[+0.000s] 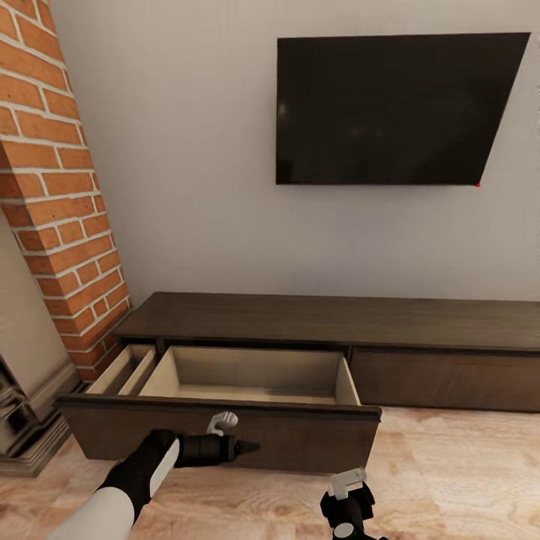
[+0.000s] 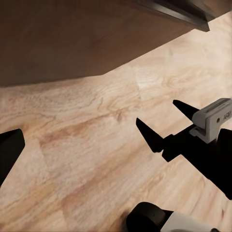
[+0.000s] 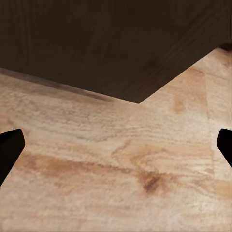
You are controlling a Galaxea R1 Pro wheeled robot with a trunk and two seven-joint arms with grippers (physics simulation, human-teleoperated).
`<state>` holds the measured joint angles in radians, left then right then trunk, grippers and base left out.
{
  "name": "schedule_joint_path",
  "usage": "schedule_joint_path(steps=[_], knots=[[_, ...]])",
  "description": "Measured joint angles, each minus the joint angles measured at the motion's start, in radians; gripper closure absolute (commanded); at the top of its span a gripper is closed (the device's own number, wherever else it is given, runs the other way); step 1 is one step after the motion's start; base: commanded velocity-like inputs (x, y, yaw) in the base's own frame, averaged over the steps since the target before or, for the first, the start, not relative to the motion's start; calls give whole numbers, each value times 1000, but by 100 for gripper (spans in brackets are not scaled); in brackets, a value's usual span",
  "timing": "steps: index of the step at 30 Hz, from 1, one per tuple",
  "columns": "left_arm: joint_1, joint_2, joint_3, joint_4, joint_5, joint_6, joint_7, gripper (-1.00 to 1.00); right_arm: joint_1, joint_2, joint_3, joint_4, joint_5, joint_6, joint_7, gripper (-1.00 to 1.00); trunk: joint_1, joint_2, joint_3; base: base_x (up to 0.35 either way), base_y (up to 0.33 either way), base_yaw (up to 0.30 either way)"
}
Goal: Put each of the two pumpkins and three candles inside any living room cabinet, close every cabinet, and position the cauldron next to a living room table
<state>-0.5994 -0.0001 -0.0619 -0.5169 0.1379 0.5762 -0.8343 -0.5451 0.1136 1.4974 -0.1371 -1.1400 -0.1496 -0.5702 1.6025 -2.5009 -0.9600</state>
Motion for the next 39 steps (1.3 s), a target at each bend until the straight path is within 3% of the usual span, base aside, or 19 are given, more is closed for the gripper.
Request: schedule_joint_path(steps=[5, 22, 32, 39], knots=[[0, 0, 0, 4, -1, 0, 1, -100, 1, 0, 0, 0, -1, 0, 1, -100, -2, 1, 19, 0, 0, 0], [0, -1, -1, 5, -1, 0, 2, -100, 13, 1, 1, -1, -1, 0, 2, -100, -67, 120, 87, 0, 0, -116], [0, -11, -2, 5, -2, 1, 32, -100, 13, 1, 0, 0, -1, -1, 2, -100, -105, 190, 119, 0, 0, -13], [0, -13, -1, 6, -1, 1, 33, -100, 13, 2, 1, -1, -1, -1, 4, -100, -132, 239, 141, -209, 0, 0]])
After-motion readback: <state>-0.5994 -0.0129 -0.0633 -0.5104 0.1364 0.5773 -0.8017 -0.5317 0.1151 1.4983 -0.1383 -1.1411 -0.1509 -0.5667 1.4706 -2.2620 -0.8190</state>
